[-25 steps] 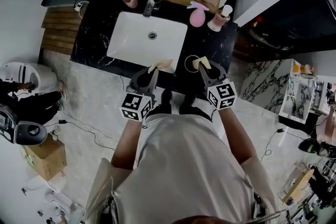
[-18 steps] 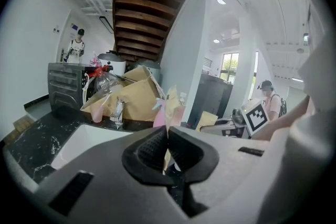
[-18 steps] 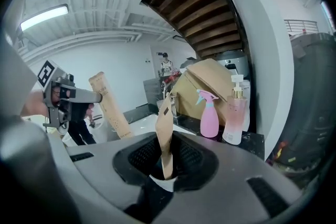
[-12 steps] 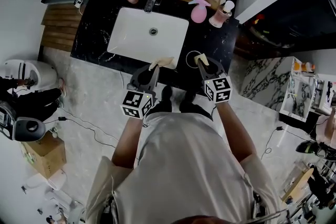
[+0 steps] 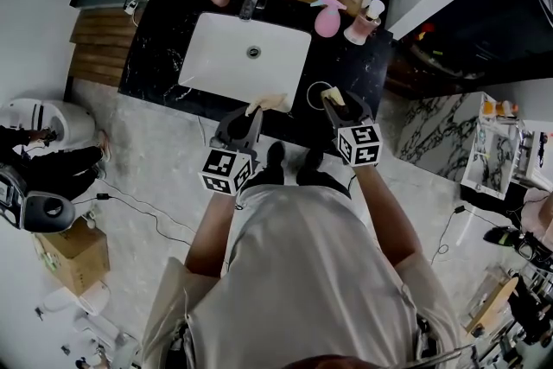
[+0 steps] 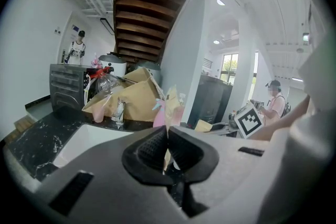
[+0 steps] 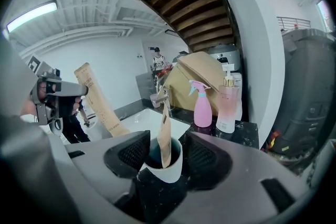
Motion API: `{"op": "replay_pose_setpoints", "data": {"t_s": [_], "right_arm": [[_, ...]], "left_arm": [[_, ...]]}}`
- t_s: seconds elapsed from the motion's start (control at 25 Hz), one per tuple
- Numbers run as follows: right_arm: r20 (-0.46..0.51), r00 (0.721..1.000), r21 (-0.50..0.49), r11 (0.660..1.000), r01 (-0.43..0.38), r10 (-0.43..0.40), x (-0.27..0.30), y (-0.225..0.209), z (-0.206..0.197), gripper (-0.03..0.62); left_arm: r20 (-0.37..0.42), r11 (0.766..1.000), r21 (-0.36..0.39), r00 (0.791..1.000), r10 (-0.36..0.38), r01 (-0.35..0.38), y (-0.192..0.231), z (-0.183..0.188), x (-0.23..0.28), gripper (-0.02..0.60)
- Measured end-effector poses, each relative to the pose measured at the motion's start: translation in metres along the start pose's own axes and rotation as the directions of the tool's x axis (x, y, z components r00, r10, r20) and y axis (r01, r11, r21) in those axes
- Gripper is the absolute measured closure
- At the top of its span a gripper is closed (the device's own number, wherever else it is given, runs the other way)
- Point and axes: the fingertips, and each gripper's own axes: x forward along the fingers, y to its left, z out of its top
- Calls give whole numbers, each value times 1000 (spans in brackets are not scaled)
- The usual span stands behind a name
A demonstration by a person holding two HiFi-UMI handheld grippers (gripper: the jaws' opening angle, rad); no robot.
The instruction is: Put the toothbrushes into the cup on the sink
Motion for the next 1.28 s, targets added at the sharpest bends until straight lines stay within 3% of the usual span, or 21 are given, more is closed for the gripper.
{"op": "replay_pose_setpoints", "data": {"t_s": [0.6,1.28], "right_arm": [[71,997,30,999,11,-13,-30,1,17,372],[128,989,49,997,66,-72,-67,-18,28,482]], "left_arm": [[30,998,48,998,-53,51,-19,21,6,572],[22,984,101,989,-149,146,-49,41,37,572]]}}
